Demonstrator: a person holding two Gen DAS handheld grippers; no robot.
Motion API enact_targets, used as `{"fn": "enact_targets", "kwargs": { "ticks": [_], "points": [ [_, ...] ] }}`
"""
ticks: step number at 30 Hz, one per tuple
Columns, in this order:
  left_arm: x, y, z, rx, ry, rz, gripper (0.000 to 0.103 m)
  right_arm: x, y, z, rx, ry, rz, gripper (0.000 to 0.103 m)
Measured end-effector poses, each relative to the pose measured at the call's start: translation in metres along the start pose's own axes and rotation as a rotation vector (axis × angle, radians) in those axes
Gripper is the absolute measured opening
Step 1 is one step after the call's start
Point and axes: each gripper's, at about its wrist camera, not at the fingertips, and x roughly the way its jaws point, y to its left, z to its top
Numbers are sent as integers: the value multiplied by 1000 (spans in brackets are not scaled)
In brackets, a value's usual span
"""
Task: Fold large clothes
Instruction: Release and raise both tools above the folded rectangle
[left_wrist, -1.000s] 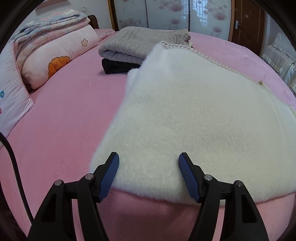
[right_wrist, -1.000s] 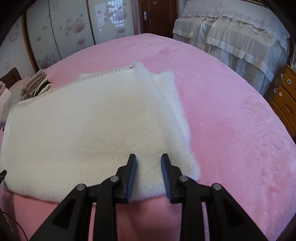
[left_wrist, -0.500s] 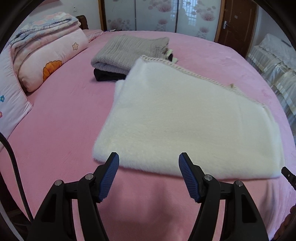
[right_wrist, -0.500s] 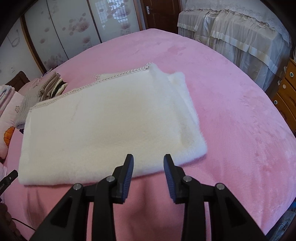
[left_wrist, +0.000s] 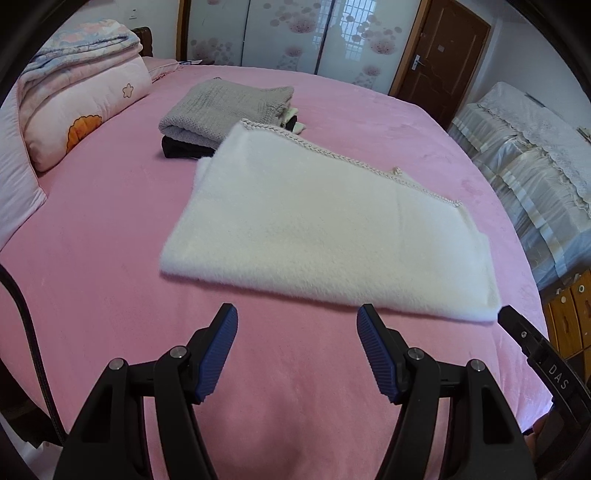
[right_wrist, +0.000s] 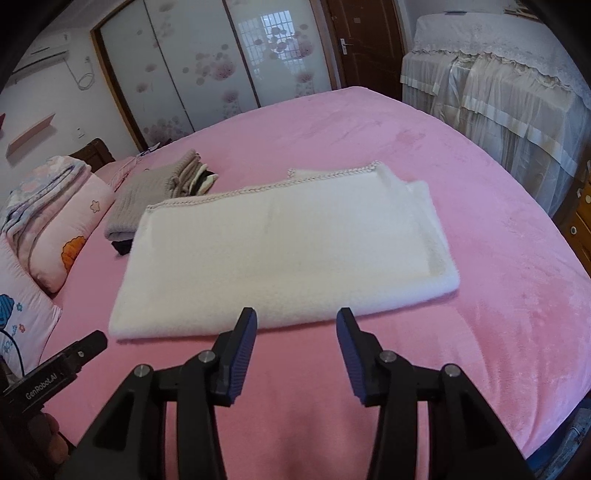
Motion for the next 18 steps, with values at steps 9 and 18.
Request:
{"fn": "enact_targets", "kwargs": {
  "ticks": [9,18],
  "points": [
    [16,21,-15,-36,52,-11,66,6,43,-19,-131,8,16,45],
    [58,60,-36,-146,131,-188,66,38,53,-35,-147,81,21,45]
  ]
}}
